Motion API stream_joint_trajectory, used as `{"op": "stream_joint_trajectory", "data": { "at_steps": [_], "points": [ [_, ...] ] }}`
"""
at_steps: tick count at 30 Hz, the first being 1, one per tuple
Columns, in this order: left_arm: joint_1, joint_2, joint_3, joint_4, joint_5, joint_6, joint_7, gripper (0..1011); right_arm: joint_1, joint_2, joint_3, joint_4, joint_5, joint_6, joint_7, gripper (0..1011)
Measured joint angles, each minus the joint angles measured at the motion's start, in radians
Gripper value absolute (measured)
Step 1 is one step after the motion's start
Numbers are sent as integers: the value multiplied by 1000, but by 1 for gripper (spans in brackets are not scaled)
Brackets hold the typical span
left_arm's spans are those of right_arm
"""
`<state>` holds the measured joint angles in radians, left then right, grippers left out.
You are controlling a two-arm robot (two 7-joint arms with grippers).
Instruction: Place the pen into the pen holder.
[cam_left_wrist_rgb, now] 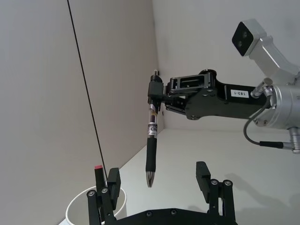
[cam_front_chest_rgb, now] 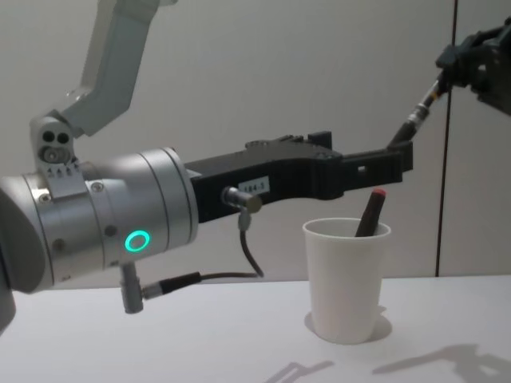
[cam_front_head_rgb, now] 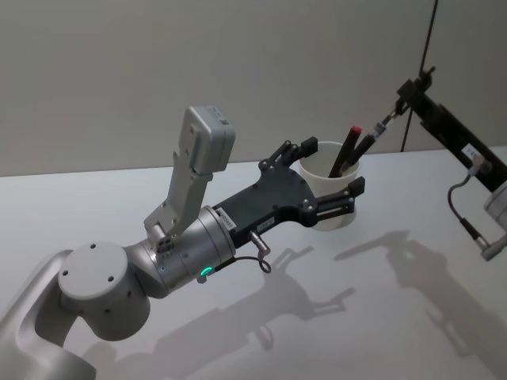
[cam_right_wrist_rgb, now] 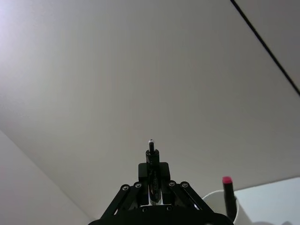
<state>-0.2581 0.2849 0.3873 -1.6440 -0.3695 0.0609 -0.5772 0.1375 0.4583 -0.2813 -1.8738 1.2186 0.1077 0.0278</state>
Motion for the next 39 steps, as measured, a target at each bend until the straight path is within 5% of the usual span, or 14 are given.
{"op": "stream_joint_trajectory", "data": {
  "at_steps": [15, 24, 39],
  "points": [
    [0, 0, 0, 0, 0, 0, 0, 1001, 71, -4, -2, 84, -249, -69, 80, 136],
    [0, 0, 0, 0, 0, 0, 0, 1001, 152, -45, -19, 189, -439, -116, 152, 136],
    [0, 0, 0, 0, 0, 0, 0, 1001, 231, -100, -48, 316, -614, -129, 225, 136]
  ]
}}
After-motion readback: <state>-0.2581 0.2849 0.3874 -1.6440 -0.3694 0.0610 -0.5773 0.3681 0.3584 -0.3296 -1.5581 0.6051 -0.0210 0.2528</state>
